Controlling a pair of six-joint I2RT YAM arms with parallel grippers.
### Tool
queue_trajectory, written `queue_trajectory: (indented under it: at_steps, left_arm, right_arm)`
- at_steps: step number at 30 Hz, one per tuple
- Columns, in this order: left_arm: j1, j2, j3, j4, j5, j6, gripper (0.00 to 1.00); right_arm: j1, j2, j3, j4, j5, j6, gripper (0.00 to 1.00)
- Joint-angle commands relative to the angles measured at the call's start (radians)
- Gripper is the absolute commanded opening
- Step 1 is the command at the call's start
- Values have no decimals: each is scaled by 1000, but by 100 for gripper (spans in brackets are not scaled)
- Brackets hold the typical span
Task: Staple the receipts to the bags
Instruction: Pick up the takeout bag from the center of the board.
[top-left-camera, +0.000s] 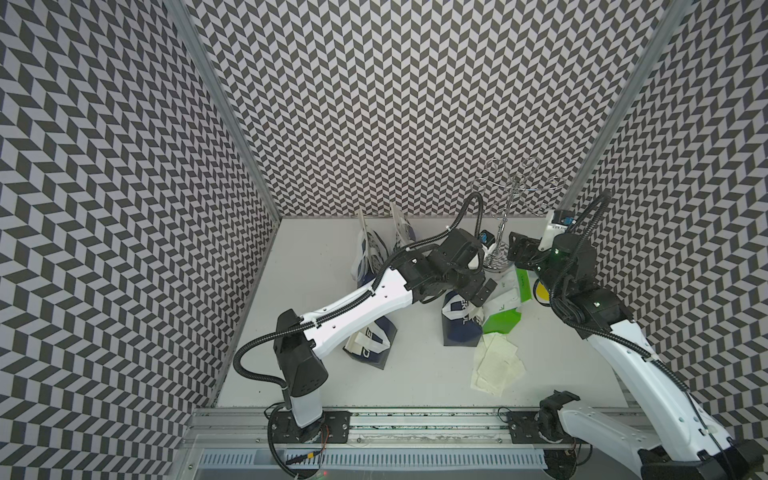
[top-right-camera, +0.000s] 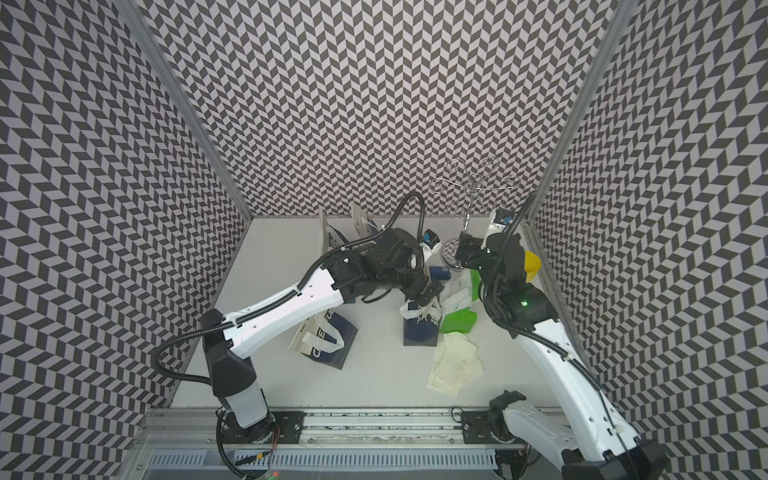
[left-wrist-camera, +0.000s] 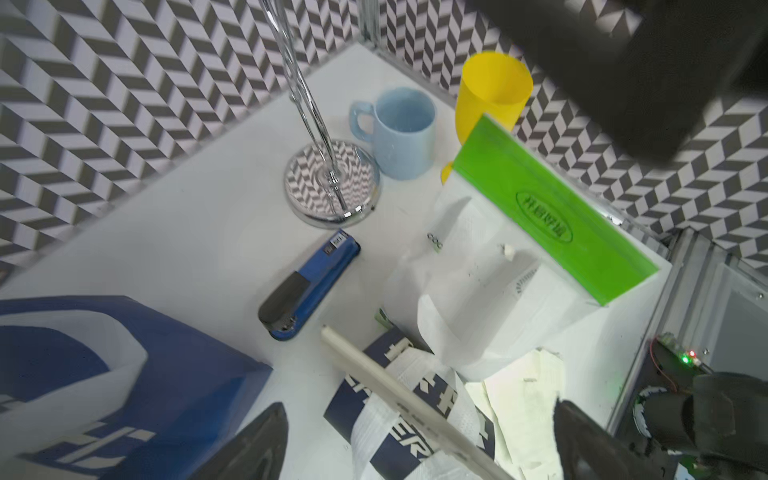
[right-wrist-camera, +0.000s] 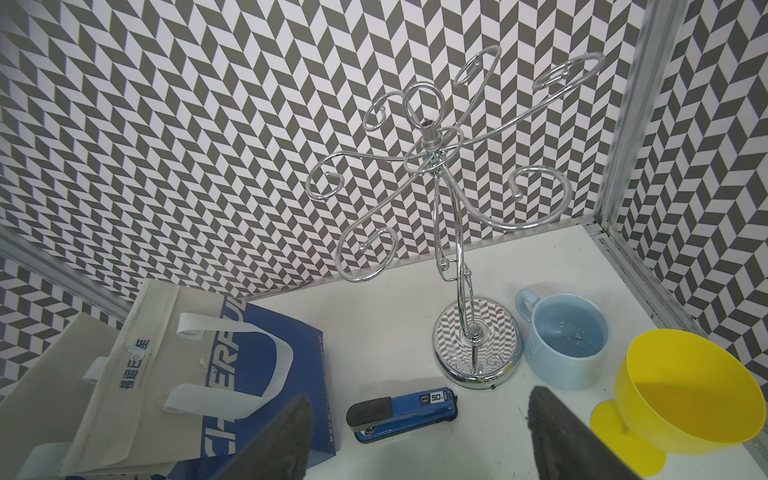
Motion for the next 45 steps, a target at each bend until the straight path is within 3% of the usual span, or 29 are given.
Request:
queue_trajectory:
  at_steps: [1,6,7,11,17,28,30,33,35,39,45]
  left_arm:
    - [-10,10,0,-52,46,-34,100]
    - [-12,5,-47,-93,28,-31,97]
    - [-12,4,-52,-112,11,-30,90]
    - [-12,-15,-87,-144,-101,-28,46]
    - [6,-28,-70,-123,-284,-18,1]
    - [173,-87,-102,-29,-297,-4,0]
    - [190,-99,-132,-19,-303,0,0]
    - [210,-115,-167,-9,-302,0,0]
    - [217,-129,-190,0,-299,-1,0]
    - [219,-152,-230,18,-284,-6,0]
    - [218,-190,-277,16,-363,15,0]
  right_arm:
    - [-3,-37,-5,32,17,-6,80]
    - [-4,-40,-27,32,5,0,80]
    - [-4,-41,-31,28,3,4,80]
    - [-6,-44,-51,2,-3,31,80]
    - [-33,-11,-65,-96,-7,127,80]
    - [-43,-64,-188,-123,-266,169,69]
    - [-43,-69,-201,-116,-275,178,59]
    - [-42,-58,-193,-107,-286,176,34]
    - [-43,-46,-174,-104,-277,175,27]
    - [-43,-46,-120,-96,-206,157,25]
    - [-43,-49,-38,-49,-65,116,20]
